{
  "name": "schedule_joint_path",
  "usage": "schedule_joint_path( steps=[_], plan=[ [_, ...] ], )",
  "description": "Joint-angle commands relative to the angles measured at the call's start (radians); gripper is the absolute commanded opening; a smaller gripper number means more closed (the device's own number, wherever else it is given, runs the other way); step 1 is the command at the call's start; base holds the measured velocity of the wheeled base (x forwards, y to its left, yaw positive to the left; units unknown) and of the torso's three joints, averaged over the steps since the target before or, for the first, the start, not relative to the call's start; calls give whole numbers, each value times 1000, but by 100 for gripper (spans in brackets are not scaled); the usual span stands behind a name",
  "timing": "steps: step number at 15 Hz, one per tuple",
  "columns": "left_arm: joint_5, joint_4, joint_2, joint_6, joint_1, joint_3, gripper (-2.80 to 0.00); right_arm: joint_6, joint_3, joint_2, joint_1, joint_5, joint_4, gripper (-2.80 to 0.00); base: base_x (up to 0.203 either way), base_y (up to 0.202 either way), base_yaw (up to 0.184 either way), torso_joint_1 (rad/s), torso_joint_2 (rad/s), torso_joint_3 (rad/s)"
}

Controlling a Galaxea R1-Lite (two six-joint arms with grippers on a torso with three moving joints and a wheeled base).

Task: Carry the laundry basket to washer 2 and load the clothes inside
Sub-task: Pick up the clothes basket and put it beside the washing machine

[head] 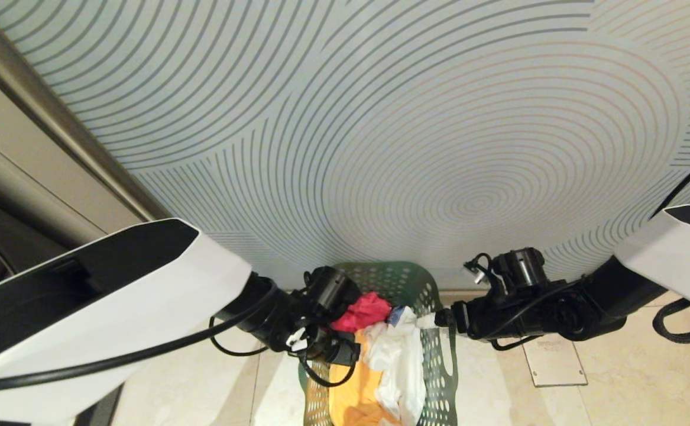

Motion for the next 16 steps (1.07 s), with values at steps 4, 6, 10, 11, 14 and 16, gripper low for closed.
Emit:
schedule_joint_path(
  steps=[4,6,10,11,14,16],
  plan=[
    [2,5,33,-34,0,-13,0,3,-25,43,1,-2,-3,0,0,0,0,0,0,0],
    [1,3,39,-35,2,-15,0,0,-29,52,2,-16,-2,0,0,0,0,0,0,0],
    [1,5,58,-59,4,-39,0,0,-54,73,2,-17,-1,0,0,0,0,0,0,0],
    [-1,6,56,-64,4,-42,0,5,-63,71,2,-17,-1,0,0,0,0,0,0,0],
    [-7,10,49,-67,4,-50,0,13,-85,68,1,-16,-1,0,0,0,0,0,0,0],
    [-26,20,42,-70,5,-50,0,55,-110,66,2,-15,-1,0,0,0,0,0,0,0]
  ],
)
